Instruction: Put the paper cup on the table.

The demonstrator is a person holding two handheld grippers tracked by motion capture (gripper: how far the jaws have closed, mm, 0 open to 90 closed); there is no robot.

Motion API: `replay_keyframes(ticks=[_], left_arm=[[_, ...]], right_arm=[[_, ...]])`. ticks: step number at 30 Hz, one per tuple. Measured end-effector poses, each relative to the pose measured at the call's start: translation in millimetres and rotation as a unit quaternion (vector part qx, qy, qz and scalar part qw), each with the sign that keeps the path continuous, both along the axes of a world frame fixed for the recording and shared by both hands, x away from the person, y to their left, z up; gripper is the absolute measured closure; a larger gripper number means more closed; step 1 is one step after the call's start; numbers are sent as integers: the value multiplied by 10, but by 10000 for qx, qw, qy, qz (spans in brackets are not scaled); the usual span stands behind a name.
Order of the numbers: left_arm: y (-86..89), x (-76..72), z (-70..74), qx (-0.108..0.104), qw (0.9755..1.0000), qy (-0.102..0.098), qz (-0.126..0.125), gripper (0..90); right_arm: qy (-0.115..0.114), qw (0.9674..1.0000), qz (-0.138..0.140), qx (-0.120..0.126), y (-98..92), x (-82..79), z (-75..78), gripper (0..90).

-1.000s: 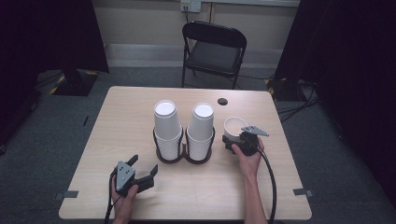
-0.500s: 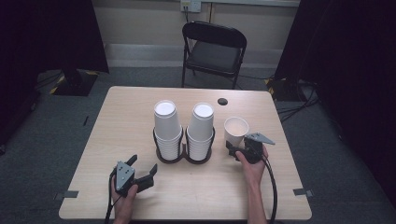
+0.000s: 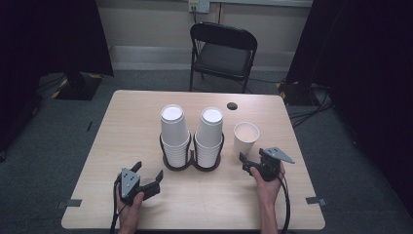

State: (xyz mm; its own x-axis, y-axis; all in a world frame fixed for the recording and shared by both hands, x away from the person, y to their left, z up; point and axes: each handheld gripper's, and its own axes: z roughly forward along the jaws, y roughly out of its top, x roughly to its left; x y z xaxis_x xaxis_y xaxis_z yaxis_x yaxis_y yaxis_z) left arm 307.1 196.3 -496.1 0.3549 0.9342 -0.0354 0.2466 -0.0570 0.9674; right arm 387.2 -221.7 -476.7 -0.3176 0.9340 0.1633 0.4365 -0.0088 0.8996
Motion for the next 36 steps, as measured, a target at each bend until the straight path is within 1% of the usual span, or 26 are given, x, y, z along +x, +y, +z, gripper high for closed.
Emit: replay_keyframes(ticks=[3, 5, 7, 11, 14, 18, 20, 22, 24, 25, 27, 29, 30, 31, 32, 33, 34, 36], left_arm=[[2, -2, 0, -35, 10000, 30, 13, 155], [3, -7, 0, -44, 10000, 16, 23, 155], [5, -10, 0, -55, 10000, 30, 15, 155], [6, -18, 1, -30, 10000, 16, 23, 155], [-2, -25, 0, -58, 10000, 18, -5, 157], [-11, -35, 1, -11, 10000, 21, 24, 157], [-9, -39, -1, -35, 10000, -17, 68, 157], [2, -52, -2, -66, 9999, -37, 79, 158], [5, -53, -3, -110, 9999, -49, 90, 158], [4, -53, -3, -104, 9999, -30, 95, 158], [0, -58, -3, -76, 9999, -69, 94, 158], [-4, -65, -4, -42, 9999, -112, 69, 158], [-7, -66, -4, -43, 9999, -118, 68, 158], [-4, -67, -3, 2, 9999, -135, 89, 158], [-7, -68, -4, -10, 9999, -137, 74, 158], [-7, -69, -4, -3, 9999, -147, 81, 159], [-9, -72, -6, -10, 9998, -180, 114, 160], [-2, -72, -6, -19, 9998, -180, 123, 163]], right_arm=[[-129, 9999, 21, 41, 23, -101, 30, 131], [-197, 9998, 43, 36, 47, -160, 43, 132], [-318, 9994, 109, 51, 90, -233, 52, 141], [-431, 9989, 192, 70, 166, -363, 40, 152], [-479, 9984, 287, 111, 226, -458, 29, 154], [-573, 9977, 364, 35, 331, -558, 32, 160], [-612, 9973, 403, 21, 380, -605, 27, 171], [-683, 9968, 376, -158, 453, -675, 7, 179], [-725, 9964, 422, -102, 483, -715, -9, 174], [-788, 9959, 438, -68, 504, -741, -17, 163], [-846, 9952, 480, -100, 543, -775, -42, 155], [-852, 9947, 566, -100, 566, -792, -82, 155], [-841, 9949, 520, -175, 576, -795, -116, 155], [-841, 9949, 542, -150, 578, -791, -135, 155], [-793, 9951, 577, -85, 577, -782, -162, 155], [-752, 9956, 554, -98, 578, -775, -176, 154], [-767, 9955, 545, -105, 578, -774, -176, 151], [-730, 9959, 517, -95, 577, -766, -176, 146]])
